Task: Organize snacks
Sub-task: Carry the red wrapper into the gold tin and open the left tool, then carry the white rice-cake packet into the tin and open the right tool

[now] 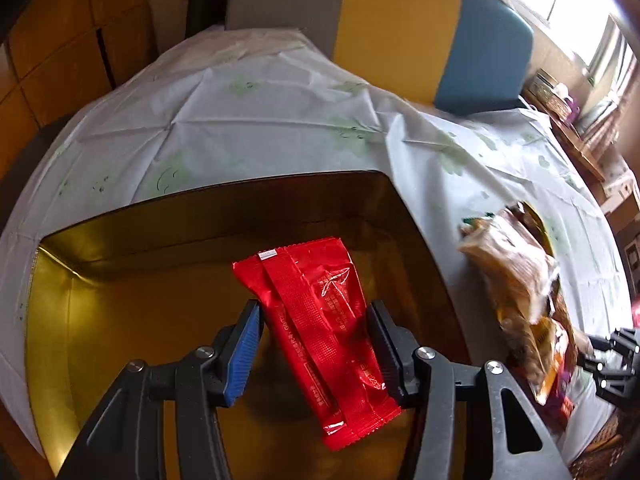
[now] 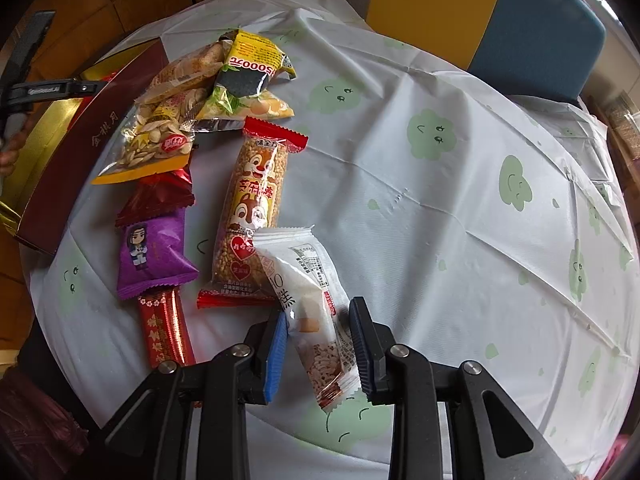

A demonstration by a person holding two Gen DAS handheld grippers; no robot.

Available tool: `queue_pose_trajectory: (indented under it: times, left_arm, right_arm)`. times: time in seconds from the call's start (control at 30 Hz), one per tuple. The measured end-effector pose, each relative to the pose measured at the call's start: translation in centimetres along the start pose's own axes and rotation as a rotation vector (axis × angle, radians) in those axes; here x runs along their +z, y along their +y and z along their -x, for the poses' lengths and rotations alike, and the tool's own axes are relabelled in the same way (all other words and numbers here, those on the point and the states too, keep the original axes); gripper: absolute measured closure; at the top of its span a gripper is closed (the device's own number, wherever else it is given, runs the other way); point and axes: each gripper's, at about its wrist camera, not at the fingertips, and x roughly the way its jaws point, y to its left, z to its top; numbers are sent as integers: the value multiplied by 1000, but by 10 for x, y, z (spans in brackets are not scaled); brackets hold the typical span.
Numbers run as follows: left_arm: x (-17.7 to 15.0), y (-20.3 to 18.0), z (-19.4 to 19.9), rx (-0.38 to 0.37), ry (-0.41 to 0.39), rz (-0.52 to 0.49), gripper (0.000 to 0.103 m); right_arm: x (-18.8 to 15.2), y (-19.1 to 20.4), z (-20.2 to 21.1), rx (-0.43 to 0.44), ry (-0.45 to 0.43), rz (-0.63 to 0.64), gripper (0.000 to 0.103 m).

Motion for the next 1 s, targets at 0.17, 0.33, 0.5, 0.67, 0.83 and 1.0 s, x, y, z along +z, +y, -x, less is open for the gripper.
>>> queue_pose_trajectory:
  times: [0.17, 0.33, 0.5, 0.67, 0.83, 1.0]
  left_arm:
    - [16, 4, -12, -9, 8, 29, 43]
    - [23, 9, -15, -37, 7, 86, 36]
    - [12, 24, 11, -36, -55, 169, 26]
    - [-21, 21, 57, -6, -144, 192, 26]
    - [-65, 5, 97, 34, -225, 139, 26]
    - [-97, 2, 121, 89, -278, 128, 26]
  right_arm:
    - [0, -2, -3, -1, 2, -1, 71]
    - [0, -3, -8, -10, 4, 3, 70]
    - [-1, 2, -11, -18, 5, 12, 70]
    - [-1, 4, -9, -21, -4, 6, 73]
    - [2, -12, 12, 26, -83, -87, 80]
    - [2, -11, 17, 37, -102, -112, 81]
